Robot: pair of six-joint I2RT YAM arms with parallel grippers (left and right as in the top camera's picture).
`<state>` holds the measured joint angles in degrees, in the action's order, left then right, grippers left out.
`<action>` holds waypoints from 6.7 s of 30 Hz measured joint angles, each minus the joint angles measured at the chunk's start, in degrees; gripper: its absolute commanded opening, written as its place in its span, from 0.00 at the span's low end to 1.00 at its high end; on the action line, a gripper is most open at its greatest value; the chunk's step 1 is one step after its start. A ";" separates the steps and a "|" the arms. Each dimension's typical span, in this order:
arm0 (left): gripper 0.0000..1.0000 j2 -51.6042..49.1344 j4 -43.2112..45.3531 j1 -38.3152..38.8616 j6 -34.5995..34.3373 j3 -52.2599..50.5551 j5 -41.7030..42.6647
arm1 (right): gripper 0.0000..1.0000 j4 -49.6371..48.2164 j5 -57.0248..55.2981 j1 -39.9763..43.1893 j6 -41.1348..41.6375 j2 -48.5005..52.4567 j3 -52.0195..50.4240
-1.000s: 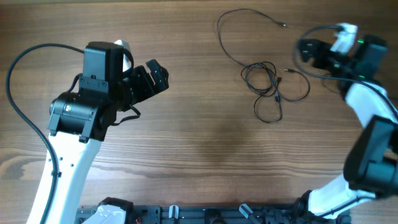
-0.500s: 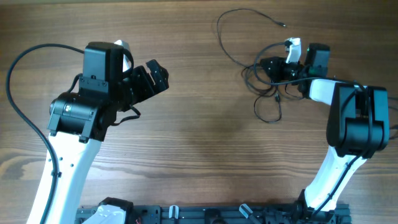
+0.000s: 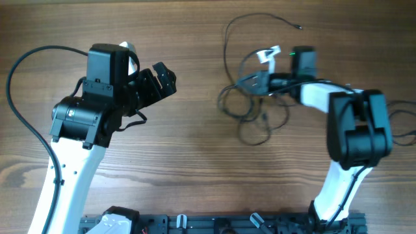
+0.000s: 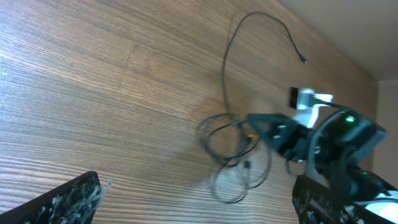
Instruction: Untangle cables
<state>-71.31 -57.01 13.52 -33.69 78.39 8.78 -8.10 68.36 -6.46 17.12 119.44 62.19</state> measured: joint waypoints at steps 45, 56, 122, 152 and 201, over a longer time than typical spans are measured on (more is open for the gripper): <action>0.80 -9.42 2.16 4.11 -24.26 -12.31 2.84 | 0.04 16.06 -28.39 -15.47 0.85 -29.44 0.07; 0.67 -19.26 9.40 6.12 -37.38 -13.53 2.84 | 0.05 18.08 -28.37 -15.47 0.85 -29.46 0.07; 0.04 -30.56 0.20 -25.03 -22.86 -13.86 -8.13 | 1.00 38.77 -46.60 11.04 -1.44 -42.53 0.04; 0.04 -30.56 0.74 -21.40 -21.99 -13.86 -9.33 | 0.54 50.64 -50.14 9.68 43.95 -14.19 -2.01; 0.04 -30.82 10.95 -26.45 6.69 -13.90 13.84 | 0.05 27.17 -38.03 25.46 -2.10 -31.63 17.03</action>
<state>-102.13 -46.06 -12.93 -27.00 64.49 22.61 19.07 30.33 19.00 15.03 87.81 79.22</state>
